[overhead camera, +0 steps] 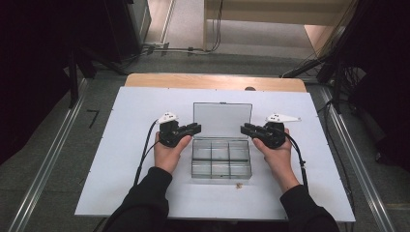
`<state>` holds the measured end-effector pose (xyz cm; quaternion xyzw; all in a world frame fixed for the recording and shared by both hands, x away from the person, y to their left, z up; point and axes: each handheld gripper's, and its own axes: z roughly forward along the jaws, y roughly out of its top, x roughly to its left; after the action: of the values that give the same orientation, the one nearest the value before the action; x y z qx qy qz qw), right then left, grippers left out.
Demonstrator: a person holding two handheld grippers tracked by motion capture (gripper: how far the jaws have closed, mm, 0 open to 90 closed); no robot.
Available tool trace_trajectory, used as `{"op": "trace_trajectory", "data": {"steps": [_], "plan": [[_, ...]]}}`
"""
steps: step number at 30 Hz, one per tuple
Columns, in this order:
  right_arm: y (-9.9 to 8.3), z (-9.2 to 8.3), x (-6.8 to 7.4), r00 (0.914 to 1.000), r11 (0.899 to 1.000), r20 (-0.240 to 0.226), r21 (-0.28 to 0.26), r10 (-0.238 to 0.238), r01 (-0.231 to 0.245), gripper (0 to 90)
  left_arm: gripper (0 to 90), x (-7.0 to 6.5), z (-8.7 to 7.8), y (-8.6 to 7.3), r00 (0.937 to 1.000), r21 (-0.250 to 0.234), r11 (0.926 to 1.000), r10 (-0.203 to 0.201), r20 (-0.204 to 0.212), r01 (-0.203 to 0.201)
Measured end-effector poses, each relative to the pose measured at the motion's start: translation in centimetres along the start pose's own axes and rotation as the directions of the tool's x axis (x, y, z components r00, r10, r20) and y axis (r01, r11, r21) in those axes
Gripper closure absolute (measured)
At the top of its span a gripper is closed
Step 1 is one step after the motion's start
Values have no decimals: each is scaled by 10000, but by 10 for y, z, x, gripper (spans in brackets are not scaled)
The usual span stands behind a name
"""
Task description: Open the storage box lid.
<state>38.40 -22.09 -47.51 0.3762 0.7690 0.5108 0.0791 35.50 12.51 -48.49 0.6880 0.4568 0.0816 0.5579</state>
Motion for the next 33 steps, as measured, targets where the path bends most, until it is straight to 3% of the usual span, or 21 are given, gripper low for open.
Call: {"op": "trace_trajectory", "data": {"steps": [18,26,33], "plan": [[1,12,-5,9997,9991,10,323,260,-261,591,735,11,7,0,9944,294,9943,-1027,235,1020],[0,18,-12,9962,9954,-254,490,830,-817,555,706,17,12,-2,9883,468,9880,-1490,320,1474],[-3,23,-14,9925,9910,-313,675,1183,-1160,516,666,18,15,-5,9883,687,9863,-1513,178,1497]]}}
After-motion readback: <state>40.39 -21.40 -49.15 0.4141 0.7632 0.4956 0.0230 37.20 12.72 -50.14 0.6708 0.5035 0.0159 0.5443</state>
